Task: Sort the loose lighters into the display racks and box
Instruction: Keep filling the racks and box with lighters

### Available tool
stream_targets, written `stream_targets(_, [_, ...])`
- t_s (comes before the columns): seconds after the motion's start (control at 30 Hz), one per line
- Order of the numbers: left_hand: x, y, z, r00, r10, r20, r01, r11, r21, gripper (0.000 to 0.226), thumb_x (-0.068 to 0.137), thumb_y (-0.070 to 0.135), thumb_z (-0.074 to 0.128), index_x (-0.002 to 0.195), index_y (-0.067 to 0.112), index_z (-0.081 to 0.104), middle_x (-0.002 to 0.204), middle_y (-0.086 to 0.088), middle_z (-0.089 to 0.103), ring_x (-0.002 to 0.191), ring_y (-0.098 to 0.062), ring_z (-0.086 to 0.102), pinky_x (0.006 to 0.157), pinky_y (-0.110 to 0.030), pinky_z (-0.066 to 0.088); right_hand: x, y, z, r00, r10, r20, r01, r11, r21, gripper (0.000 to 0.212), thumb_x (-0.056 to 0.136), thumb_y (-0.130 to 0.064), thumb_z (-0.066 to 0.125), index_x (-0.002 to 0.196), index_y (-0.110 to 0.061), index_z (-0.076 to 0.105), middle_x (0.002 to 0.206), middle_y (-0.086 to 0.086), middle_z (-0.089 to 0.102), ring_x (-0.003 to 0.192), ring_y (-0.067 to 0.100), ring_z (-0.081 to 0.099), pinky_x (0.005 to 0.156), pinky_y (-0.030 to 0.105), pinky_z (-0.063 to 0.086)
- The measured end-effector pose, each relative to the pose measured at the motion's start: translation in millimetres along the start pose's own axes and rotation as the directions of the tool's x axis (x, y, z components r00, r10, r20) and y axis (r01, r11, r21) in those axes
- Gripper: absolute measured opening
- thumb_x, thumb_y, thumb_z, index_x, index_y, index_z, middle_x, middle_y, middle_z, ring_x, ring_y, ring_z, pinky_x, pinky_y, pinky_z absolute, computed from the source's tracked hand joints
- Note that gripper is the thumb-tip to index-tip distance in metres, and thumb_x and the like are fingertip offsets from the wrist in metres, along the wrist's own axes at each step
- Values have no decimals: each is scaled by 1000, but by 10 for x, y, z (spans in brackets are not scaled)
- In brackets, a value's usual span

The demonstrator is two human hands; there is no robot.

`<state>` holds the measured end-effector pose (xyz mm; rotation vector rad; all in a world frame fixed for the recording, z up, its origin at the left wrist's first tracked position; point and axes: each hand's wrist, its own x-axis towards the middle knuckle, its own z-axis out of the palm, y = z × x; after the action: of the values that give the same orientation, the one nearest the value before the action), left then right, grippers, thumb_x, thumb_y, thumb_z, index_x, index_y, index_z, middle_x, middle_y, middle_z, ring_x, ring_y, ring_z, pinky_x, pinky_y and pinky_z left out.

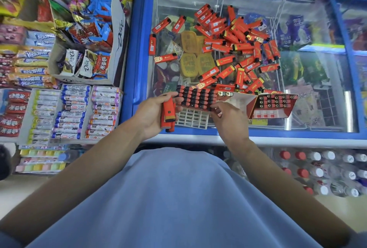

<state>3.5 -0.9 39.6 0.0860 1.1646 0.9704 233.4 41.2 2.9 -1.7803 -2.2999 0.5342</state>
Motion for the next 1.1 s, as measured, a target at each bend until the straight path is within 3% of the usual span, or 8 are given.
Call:
stream_targets(0.17, [-27, -40, 76, 995, 104, -1, -102, 978, 182, 25, 105, 21, 56, 127, 14, 64, 100, -5, 77, 67, -14, 63, 54, -25, 49, 5, -314, -312, 994, 112, -17, -101, 947, 306, 24, 91, -41, 74, 111, -30, 69, 81, -9, 62, 66, 8, 57, 60, 27, 50])
stream_targets(0.27, [-65, -71, 168, 987, 159, 22, -157, 932, 326, 29, 101, 27, 63, 126, 14, 62, 88, -3, 77, 59, -16, 62, 49, -25, 49, 101, -511, -400, 966, 59, 253, -206, 770, 604, 24, 90, -44, 75, 109, -29, 73, 81, 6, 66, 65, 5, 57, 65, 21, 48])
stream_targets(0.5, [-146, -75, 211, 985, 170, 25, -157, 830, 535, 46, 99, 57, 51, 116, 15, 63, 72, -11, 69, 57, -19, 65, 49, -29, 49, 151, -547, -378, 841, -20, 541, -412, 624, 663, 13, 89, -22, 79, 99, -16, 74, 79, 11, 66, 61, 8, 58, 57, 21, 46])
stream_targets(0.63, [-111, -94, 199, 992, 91, -83, -60, 946, 318, 36, 107, 38, 51, 114, 8, 69, 82, -7, 75, 58, -17, 62, 48, -25, 48, 138, -359, -471, 829, 74, 554, -517, 480, 709, 6, 91, -11, 75, 94, -11, 70, 77, 4, 68, 65, 15, 61, 59, 24, 53])
stream_targets(0.77, [-58, -48, 144, 996, -33, -86, 36, 999, 34, 27, 99, 13, 61, 122, 3, 71, 103, -15, 75, 61, -15, 62, 48, -23, 52, 125, 137, -812, 871, 190, 453, -454, 661, 597, 6, 88, -14, 79, 91, -13, 73, 80, 10, 73, 70, 19, 67, 68, 33, 60])
stream_targets(0.9, [-50, 6, 272, 997, -74, -23, 73, 997, -31, 27, 101, 10, 58, 124, 4, 69, 103, -11, 77, 66, -16, 70, 53, -22, 57, 88, 763, -1096, 890, 276, 364, -364, 910, 199, 12, 81, -27, 85, 87, -25, 75, 77, -3, 71, 67, 15, 66, 66, 34, 54])
stream_targets(1.0, [-49, 17, 485, 995, -97, 22, 97, 995, -13, 28, 101, 4, 55, 127, 6, 65, 108, -12, 78, 83, -23, 78, 60, -26, 61, 50, 1110, -1181, 906, 361, 222, -365, 931, -24, 17, 81, -29, 84, 95, -23, 77, 73, -11, 65, 63, 7, 57, 56, 25, 39])
stream_targets(1.1, [-19, -2, 701, 988, -138, 75, 139, 990, -7, 37, 97, -6, 52, 132, 7, 60, 114, -14, 76, 100, -31, 76, 70, -33, 64, 4, 1399, -1204, 915, 402, 19, -395, 906, -152, 14, 84, -31, 81, 97, -29, 75, 83, -5, 71, 74, 21, 63, 62, 29, 42])
